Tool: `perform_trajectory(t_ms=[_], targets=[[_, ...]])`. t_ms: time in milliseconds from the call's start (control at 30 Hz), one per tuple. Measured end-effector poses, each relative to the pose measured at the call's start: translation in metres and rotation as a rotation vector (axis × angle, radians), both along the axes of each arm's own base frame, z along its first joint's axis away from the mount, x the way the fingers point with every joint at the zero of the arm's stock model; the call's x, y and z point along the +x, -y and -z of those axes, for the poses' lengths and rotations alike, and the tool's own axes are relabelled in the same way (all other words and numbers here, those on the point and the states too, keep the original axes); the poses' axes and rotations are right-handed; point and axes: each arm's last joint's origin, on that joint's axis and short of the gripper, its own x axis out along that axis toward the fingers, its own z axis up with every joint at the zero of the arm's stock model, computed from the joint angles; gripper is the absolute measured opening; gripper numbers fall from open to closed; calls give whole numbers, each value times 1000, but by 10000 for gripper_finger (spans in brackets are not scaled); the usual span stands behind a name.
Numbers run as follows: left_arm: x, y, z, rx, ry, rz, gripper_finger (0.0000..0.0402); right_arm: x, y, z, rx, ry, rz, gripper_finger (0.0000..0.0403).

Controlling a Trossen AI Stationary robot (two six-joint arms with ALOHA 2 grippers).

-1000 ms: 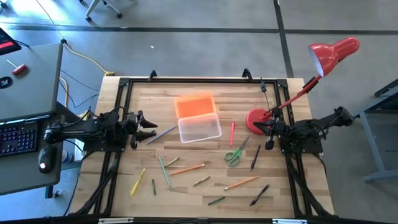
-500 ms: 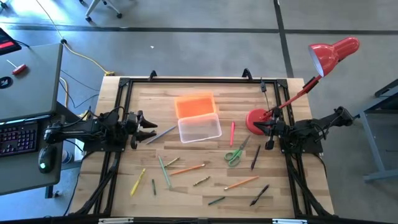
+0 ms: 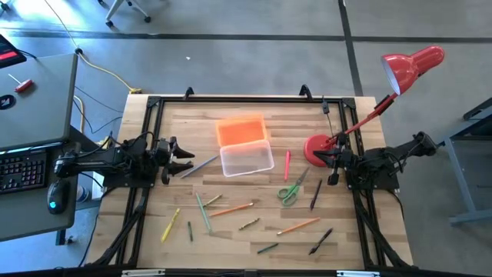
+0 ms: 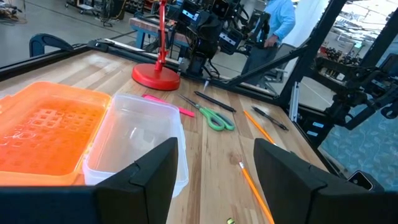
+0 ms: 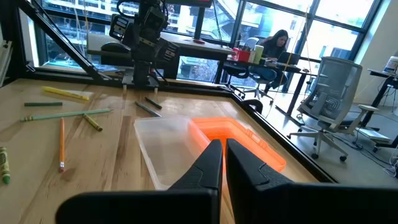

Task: Pick & place school supplies into a supply box

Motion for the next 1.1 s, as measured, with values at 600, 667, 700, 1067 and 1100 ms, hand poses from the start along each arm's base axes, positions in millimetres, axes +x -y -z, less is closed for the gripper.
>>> perform_trajectory(t_ms=[600, 667, 700, 1067, 1100], targets=[[3, 1, -9, 0, 121, 45, 241, 0, 0, 0, -76, -22, -2, 0], [5, 2, -7, 2, 150, 68, 241, 0, 0, 0, -90, -25, -3, 0], [7, 2, -6, 3, 159, 71, 241, 0, 0, 0, -93, -26, -3, 0], [12, 3, 11, -134, 20, 125, 241, 0, 0, 0, -92, -24, -5, 0], [12, 4, 11, -132, 15, 163, 241, 0, 0, 0, -68, -18, -9, 0]])
